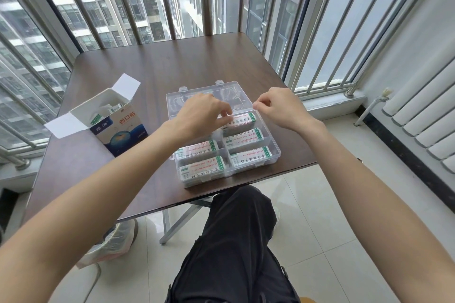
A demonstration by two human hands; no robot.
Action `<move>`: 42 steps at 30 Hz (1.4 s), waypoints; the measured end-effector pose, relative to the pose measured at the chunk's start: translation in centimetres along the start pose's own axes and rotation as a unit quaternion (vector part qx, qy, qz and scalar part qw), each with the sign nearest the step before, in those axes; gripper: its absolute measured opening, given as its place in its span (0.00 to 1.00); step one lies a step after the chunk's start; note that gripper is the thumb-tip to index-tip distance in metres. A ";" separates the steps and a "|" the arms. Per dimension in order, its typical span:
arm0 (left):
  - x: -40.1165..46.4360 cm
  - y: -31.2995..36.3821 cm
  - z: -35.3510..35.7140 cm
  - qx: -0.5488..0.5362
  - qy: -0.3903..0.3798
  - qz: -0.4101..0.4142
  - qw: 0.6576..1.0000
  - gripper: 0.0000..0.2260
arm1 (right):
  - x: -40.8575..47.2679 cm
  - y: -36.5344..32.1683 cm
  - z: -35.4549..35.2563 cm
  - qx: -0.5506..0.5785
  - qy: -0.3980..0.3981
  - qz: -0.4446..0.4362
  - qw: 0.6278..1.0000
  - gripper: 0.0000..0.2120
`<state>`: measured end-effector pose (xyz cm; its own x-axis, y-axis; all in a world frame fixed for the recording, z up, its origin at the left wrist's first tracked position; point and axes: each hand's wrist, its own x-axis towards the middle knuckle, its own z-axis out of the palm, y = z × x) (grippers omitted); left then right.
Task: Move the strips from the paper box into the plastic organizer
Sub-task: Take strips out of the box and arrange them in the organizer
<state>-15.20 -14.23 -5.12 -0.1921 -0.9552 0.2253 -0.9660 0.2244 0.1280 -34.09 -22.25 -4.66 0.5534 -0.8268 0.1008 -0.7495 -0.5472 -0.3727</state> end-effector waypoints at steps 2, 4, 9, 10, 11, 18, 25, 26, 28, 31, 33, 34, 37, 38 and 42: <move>-0.3 0.1 -0.9 0.011 0.021 0.015 1.000 0.10 | -0.2 -0.4 -0.6 0.049 0.027 -0.010 0.998 0.13; -1.2 0.1 -2.4 0.021 0.065 0.031 0.997 0.09 | -0.5 -1.6 -1.1 0.103 0.061 -0.032 0.992 0.12; -7.3 -3.0 -6.9 0.033 0.210 -0.036 0.976 0.14 | -0.4 -7.2 -0.9 0.199 0.068 -0.145 0.967 0.08; -9.0 -4.4 -7.6 0.047 0.203 -0.083 0.975 0.19 | 0.0 -8.6 -0.4 0.201 0.058 -0.171 0.963 0.08; -10.6 -5.8 -8.0 0.057 0.177 -0.137 0.973 0.26 | 0.3 -9.9 0.0 0.193 0.053 -0.196 0.960 0.08; -16.6 -11.3 -7.6 -0.098 0.023 -0.352 0.930 0.46 | 2.4 -18.6 3.9 0.078 0.011 -0.320 0.944 0.12; -17.2 -10.6 -5.6 -0.023 0.216 -0.261 0.941 0.36 | 2.2 -22.1 5.7 -0.052 0.098 -0.316 0.942 0.11; -17.1 -10.2 -5.6 0.010 0.247 -0.234 0.940 0.33 | 2.0 -22.2 5.8 -0.086 0.114 -0.318 0.937 0.12; -17.0 -9.5 -5.8 0.058 0.297 -0.185 0.935 0.28 | 1.4 -22.6 5.8 -0.125 0.136 -0.307 0.934 0.14; -16.9 -8.7 -5.9 0.092 0.327 -0.134 0.931 0.26 | 0.6 -23.2 5.5 -0.159 0.132 -0.282 0.937 0.17; -16.8 -8.4 -5.8 0.099 0.335 -0.127 0.929 0.25 | 0.1 -23.3 5.4 -0.153 0.112 -0.285 0.940 0.19; -16.8 -8.2 -5.8 0.097 0.337 -0.126 0.928 0.24 | -0.2 -23.3 5.4 -0.140 0.100 -0.290 0.941 0.19; -16.8 -8.1 -5.7 0.093 0.342 -0.125 0.927 0.23 | -0.7 -23.2 5.2 -0.109 0.051 -0.300 0.946 0.18; -16.8 -8.0 -5.6 0.095 0.342 -0.125 0.926 0.23 | -0.7 -23.1 5.0 -0.103 0.039 -0.298 0.948 0.18; -16.5 -7.7 -5.1 0.096 0.346 -0.113 0.927 0.23 | -0.5 -23.1 5.5 -0.087 0.030 -0.299 0.950 0.18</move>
<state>-3.75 0.76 -4.88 0.1111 -0.6071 0.7868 -0.9938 -0.0673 0.0885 -15.06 -8.50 -1.21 0.8815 -0.3646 0.2999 -0.3594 -0.9302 -0.0746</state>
